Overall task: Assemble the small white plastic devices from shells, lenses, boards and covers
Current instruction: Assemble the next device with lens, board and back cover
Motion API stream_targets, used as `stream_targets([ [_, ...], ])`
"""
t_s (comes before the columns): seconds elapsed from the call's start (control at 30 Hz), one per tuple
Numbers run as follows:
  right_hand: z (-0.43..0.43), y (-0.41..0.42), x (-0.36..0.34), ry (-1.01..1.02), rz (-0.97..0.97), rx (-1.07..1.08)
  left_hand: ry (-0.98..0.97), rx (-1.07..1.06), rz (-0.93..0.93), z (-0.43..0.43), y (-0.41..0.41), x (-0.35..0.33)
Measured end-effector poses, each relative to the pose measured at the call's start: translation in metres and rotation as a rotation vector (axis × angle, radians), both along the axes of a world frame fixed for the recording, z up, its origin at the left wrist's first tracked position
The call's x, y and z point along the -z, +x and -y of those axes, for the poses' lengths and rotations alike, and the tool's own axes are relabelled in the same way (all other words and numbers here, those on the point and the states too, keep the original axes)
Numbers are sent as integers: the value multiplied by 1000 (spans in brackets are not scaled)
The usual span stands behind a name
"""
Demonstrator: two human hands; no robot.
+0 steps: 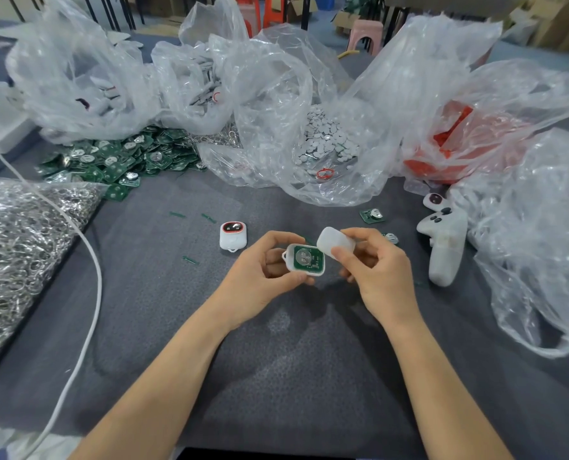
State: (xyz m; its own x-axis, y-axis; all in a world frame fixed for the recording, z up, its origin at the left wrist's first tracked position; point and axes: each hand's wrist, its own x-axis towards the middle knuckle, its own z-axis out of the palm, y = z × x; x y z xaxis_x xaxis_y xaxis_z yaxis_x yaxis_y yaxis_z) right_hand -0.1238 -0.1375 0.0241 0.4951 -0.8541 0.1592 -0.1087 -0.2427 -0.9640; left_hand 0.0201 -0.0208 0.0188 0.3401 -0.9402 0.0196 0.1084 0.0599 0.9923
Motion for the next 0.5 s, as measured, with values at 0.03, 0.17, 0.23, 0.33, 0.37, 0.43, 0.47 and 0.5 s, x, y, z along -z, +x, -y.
stream_targets([
  [0.03, 0, -1, 0, 17, 14, 8, 0, -1, 1, 0, 0, 0],
  [0.17, 2, -5, -6, 161, 173, -45, 0, -1, -9, 0, 0, 1],
  [0.23, 2, -6, -7, 240, 228, -133, -2, 2, -23, 1, 1, 1],
  [0.33, -1, -4, -7, 275, 212, -212, -9, 8, -37, 1, 1, 0],
  [0.37, -3, -3, -7, 269, 194, -220, -9, 17, -36, 1, 1, 0],
  [0.43, -6, -2, -7, 261, 169, -228, -9, 42, -28, 0, 1, -1],
  [0.47, -7, -1, -8, 254, 161, -232, -8, 51, -22, -1, 1, -1],
  [0.5, -8, 0, -8, 238, 150, -236, -8, 56, -15, -1, 1, -1],
])
